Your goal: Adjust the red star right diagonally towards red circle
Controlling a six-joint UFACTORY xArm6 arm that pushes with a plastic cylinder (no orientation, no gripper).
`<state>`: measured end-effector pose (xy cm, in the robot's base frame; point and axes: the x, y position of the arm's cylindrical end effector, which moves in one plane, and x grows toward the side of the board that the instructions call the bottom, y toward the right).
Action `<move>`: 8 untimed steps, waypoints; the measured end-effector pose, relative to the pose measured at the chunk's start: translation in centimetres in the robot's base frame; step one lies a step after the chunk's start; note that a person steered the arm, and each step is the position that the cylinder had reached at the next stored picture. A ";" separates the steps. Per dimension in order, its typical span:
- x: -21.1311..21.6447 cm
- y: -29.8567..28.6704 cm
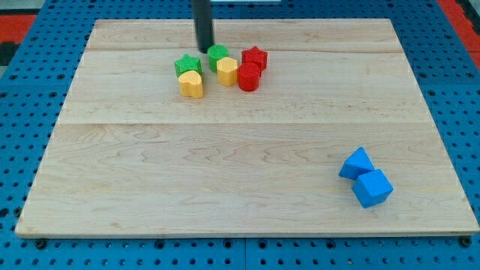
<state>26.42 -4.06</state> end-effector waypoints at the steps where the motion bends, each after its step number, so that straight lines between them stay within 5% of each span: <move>1: -0.6 0.6; 2: -0.4 3.1; 3: 5.9 11.0; 4: 6.1 18.5; 6: 2.8 21.5; 7: 6.2 16.1; 8: 13.4 21.0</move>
<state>39.86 16.98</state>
